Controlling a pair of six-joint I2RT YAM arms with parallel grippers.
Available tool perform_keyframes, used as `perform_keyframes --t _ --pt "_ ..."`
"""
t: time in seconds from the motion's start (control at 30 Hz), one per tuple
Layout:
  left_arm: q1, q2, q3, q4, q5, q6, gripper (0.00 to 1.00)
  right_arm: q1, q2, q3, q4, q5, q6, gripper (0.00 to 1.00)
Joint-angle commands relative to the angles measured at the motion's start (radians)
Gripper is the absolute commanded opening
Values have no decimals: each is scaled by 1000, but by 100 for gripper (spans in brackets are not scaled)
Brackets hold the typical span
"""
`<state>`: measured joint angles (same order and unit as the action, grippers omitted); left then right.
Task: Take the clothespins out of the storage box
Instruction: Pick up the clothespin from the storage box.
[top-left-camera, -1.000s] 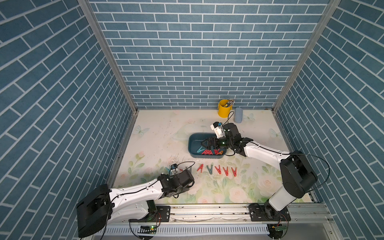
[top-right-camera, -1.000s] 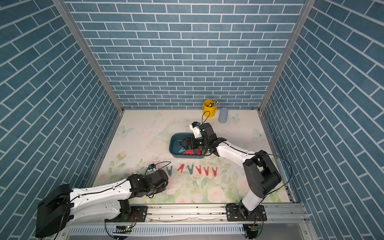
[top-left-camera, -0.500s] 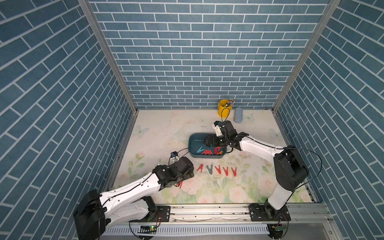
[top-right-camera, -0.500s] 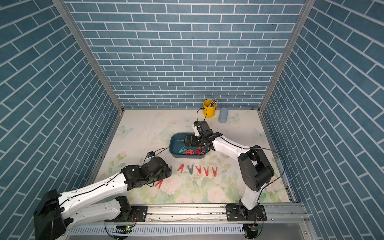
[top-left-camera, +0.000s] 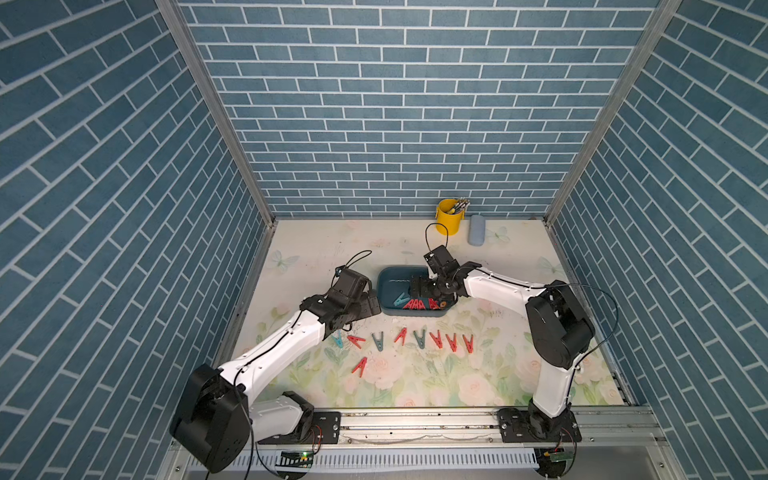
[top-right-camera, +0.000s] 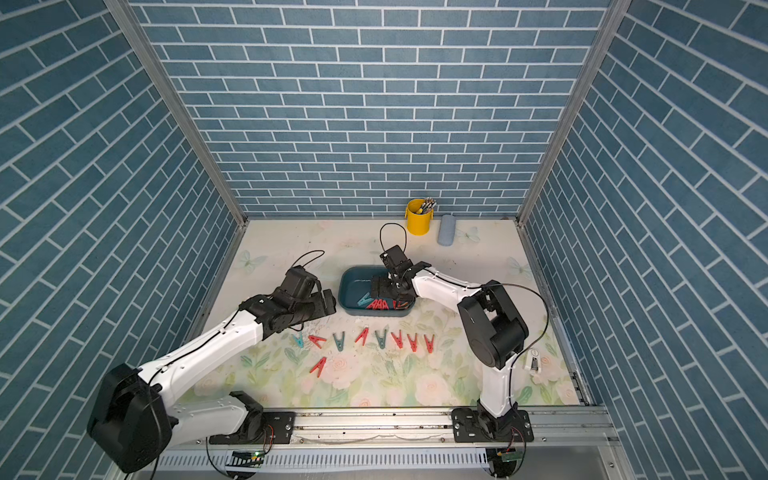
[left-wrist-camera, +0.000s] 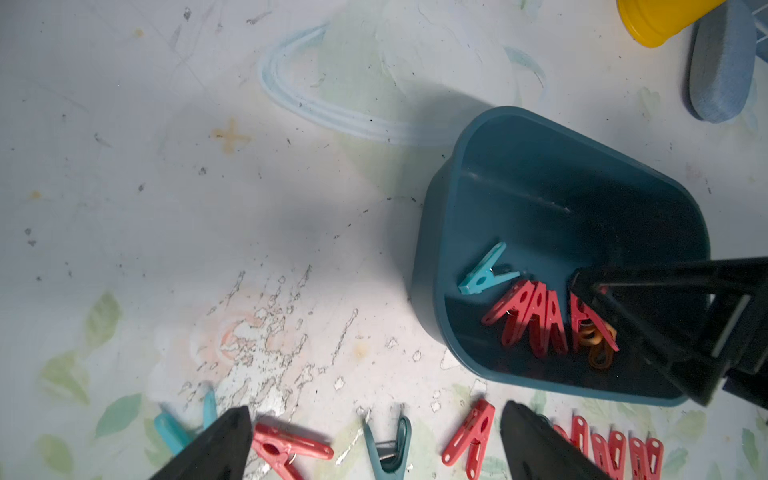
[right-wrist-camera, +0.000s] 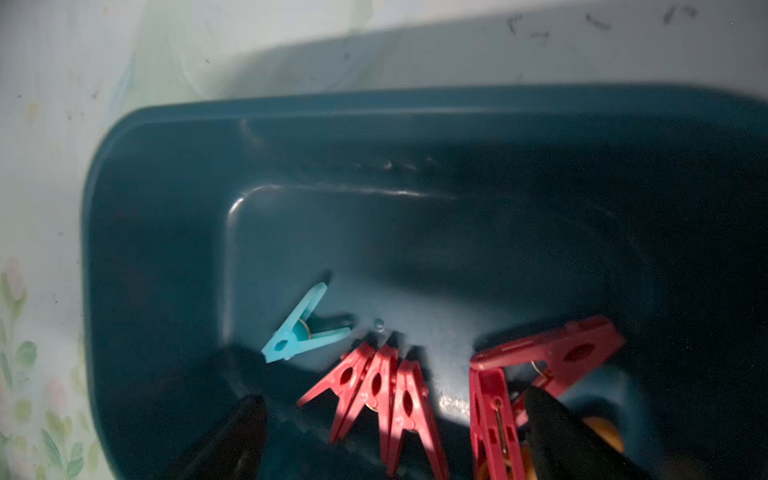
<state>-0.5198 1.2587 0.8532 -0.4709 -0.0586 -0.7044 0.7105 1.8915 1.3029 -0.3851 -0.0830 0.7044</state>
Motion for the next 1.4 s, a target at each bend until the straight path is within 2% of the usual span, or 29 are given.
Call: perform_keyframes --t 0.0,0.3,0.9,1.37 --pt "39 28 44 30 49 106 100 13 13 29 -54 65 84 99" --pt "109 95 102 65 113 183 99 37 -2 52 -103 121 141 99" --pt "123 118 121 62 153 223 100 36 116 110 -64 102 142 99" --pt "124 108 102 70 158 215 100 36 142 245 45 124 -37 99"
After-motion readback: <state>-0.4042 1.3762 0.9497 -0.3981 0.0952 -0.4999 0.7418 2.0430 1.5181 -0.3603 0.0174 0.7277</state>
